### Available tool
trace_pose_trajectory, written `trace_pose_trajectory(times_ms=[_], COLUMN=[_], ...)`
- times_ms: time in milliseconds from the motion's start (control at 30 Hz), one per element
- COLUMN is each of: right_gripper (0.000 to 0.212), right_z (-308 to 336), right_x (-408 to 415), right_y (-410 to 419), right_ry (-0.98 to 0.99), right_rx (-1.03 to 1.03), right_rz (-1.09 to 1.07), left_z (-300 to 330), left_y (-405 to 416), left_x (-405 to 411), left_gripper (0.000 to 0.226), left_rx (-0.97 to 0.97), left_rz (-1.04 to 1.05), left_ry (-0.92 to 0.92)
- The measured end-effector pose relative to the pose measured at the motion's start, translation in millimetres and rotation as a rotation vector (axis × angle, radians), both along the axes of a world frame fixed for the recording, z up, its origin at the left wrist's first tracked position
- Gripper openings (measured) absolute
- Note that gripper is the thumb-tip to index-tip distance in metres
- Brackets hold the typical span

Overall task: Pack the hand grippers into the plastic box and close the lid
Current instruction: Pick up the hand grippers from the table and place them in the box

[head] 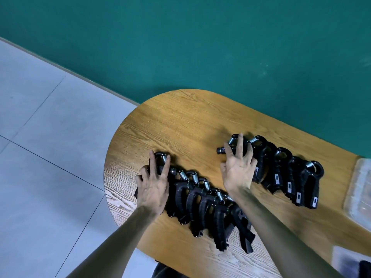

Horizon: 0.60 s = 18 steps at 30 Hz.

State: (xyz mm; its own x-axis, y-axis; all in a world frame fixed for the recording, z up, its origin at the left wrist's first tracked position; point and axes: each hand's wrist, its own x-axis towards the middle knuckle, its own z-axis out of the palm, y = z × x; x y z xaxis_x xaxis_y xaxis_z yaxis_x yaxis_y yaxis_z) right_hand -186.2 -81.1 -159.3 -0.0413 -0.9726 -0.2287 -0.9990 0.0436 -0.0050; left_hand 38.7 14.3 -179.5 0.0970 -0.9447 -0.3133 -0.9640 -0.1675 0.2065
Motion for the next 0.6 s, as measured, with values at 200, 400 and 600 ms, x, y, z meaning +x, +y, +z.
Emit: trace_pose_trajectory(times_ms=[200, 400, 600], right_gripper=[0.071, 0.075, 0.077], right_z=[33.9, 73.0, 103.9], right_x=[-9.9, -30.7, -68.8], right_y=[35.7, 79.2, 117.7], right_ry=[-0.025, -0.040, -0.015], right_rx=[-0.047, -0.109, -0.168], right_rz=[0.017, -0.018, -0.051], left_z=[32.4, 77.3, 104.3], left_y=[-0.8, 4.7, 29.4], left_x=[-31.2, -89.9, -161.2], left_gripper=[0.111, 0.094, 0.085], left_rx=[0.012, 0.023, -0.070], left_rz=[0.025, 0.005, -0.022], left_ry=[-0.034, -0.057, -0.021])
